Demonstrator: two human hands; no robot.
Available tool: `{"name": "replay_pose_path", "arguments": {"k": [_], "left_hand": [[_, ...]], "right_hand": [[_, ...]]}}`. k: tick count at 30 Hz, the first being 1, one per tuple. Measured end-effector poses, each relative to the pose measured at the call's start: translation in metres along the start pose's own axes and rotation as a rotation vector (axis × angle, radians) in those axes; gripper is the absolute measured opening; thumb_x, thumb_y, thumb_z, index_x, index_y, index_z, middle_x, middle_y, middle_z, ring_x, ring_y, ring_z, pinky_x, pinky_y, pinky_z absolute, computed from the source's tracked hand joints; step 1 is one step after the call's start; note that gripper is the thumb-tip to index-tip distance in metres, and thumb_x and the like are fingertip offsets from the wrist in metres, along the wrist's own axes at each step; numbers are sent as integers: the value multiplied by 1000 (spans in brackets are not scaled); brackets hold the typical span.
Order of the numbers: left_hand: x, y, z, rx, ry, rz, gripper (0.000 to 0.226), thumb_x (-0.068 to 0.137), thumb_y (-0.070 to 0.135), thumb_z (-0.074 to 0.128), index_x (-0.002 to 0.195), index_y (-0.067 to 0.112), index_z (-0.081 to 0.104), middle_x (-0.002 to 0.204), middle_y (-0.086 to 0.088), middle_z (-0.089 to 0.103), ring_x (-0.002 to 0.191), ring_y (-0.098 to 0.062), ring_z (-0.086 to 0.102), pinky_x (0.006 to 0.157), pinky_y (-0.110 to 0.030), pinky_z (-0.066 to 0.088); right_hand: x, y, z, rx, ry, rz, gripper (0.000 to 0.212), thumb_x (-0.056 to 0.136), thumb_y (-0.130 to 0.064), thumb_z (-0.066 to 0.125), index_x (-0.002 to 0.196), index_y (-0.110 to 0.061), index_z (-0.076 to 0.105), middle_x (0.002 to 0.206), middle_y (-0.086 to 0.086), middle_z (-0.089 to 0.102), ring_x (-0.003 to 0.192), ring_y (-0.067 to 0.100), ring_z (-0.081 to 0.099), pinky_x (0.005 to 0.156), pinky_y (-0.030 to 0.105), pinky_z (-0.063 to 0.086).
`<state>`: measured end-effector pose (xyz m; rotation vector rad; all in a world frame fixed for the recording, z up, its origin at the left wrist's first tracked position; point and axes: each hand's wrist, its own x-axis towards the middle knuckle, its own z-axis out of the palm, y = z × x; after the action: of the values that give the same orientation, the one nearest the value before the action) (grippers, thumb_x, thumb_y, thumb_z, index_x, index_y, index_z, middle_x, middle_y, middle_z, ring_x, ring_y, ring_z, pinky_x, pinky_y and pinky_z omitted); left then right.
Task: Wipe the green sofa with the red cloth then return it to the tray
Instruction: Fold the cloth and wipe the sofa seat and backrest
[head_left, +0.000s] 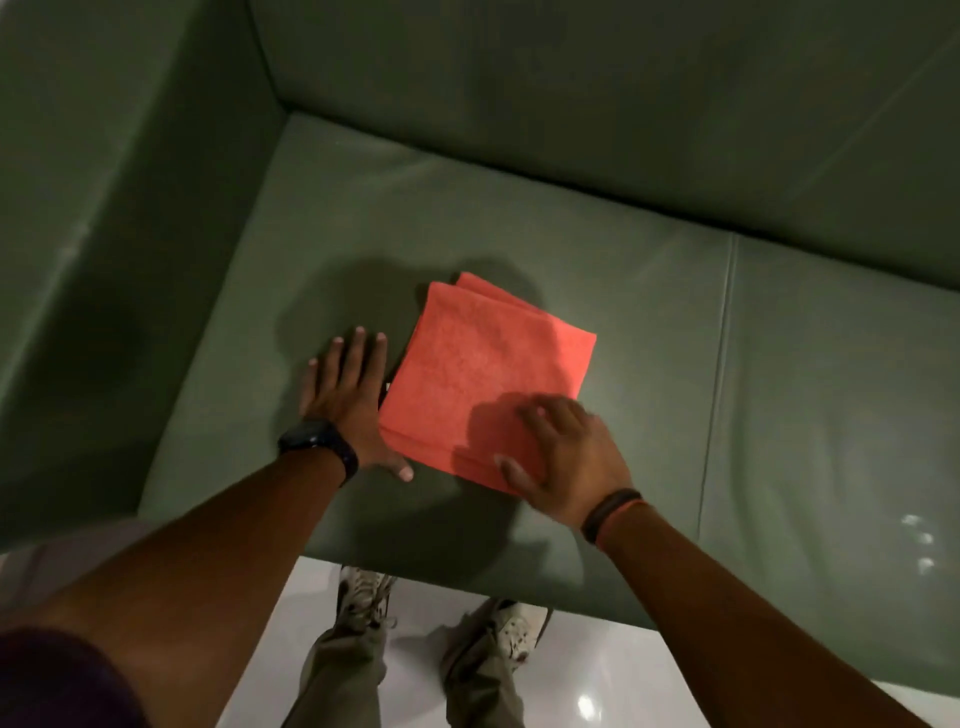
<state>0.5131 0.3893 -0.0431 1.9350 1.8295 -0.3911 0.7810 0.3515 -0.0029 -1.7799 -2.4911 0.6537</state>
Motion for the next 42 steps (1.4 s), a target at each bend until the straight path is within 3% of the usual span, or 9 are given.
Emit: {"name": "replay_pose_path", "arguments": {"k": [5, 9, 13, 19, 25, 29, 31, 37, 42], "left_hand": [[17, -8, 21, -1, 59, -11, 173, -1, 91, 48, 141, 29, -26, 156, -2, -16, 133, -19, -35, 107, -46, -16], [17, -9, 27, 13, 112, 20, 169, 3, 99, 38, 145, 26, -17, 154, 5, -10, 139, -21, -22, 105, -41, -20], [14, -4, 24, 65, 121, -15, 153, 20, 81, 56, 146, 26, -14, 157, -7, -5, 141, -29, -5, 110, -61, 3], [33, 21, 5, 230, 53, 158, 175, -5, 95, 38, 144, 26, -21, 153, -1, -18, 139, -35, -12, 107, -64, 5], [42, 62, 11, 99, 71, 74, 172, -5, 98, 33, 142, 30, -26, 154, -2, -23, 138, -31, -21, 106, -61, -5], [43, 62, 11, 131, 107, 61, 172, -8, 100, 25, 142, 31, -24, 146, 5, -41, 134, -28, -33, 107, -62, -1], [43, 64, 11, 129, 104, 59, 171, -7, 100, 23, 143, 31, -22, 151, 4, -28, 137, -29, -24, 107, -62, 0], [42, 61, 8, 48, 74, 79, 173, -7, 99, 24, 146, 28, -15, 155, 0, -10, 133, -28, -33, 100, -46, -29], [43, 59, 11, -25, 80, 89, 174, -8, 97, 26, 149, 25, -2, 157, -4, -6, 140, -34, -10, 105, -52, -16]], "right_hand": [[75, -26, 35, 14, 130, 130, 72, 84, -63, 46, 144, -27, 29, 155, 17, 23, 142, 36, 18, 112, 56, 16], [81, -43, 71, -33, 138, 175, 78, 84, -68, 38, 148, -30, 16, 158, 13, 13, 145, 33, 4, 114, 57, 1], [45, -19, 74, -94, 153, 41, 76, 83, -69, 38, 147, -32, 21, 158, 8, 20, 145, 28, 11, 116, 54, 10], [6, 27, 66, -31, 243, 517, 77, 81, -68, 41, 147, -32, 21, 158, 12, 17, 145, 32, 9, 114, 58, 8], [-55, 37, 76, -90, 116, 98, 81, 76, -70, 42, 147, -33, 26, 157, 8, 18, 145, 31, 9, 112, 60, 15], [-84, 67, 65, -112, 179, 400, 79, 78, -74, 40, 146, -35, 26, 156, 8, 24, 144, 30, 16, 114, 55, 12], [-78, 64, 65, -125, 179, 520, 81, 79, -74, 37, 147, -33, 23, 156, 11, 23, 145, 32, 13, 115, 56, 9], [-36, 80, 57, -163, 130, 114, 86, 72, -76, 44, 146, -36, 25, 156, 7, 22, 144, 33, 16, 111, 61, 18], [69, 87, 27, -105, 289, 588, 81, 77, -74, 35, 147, -36, 19, 158, 8, 18, 144, 33, 10, 114, 59, 11]]}}
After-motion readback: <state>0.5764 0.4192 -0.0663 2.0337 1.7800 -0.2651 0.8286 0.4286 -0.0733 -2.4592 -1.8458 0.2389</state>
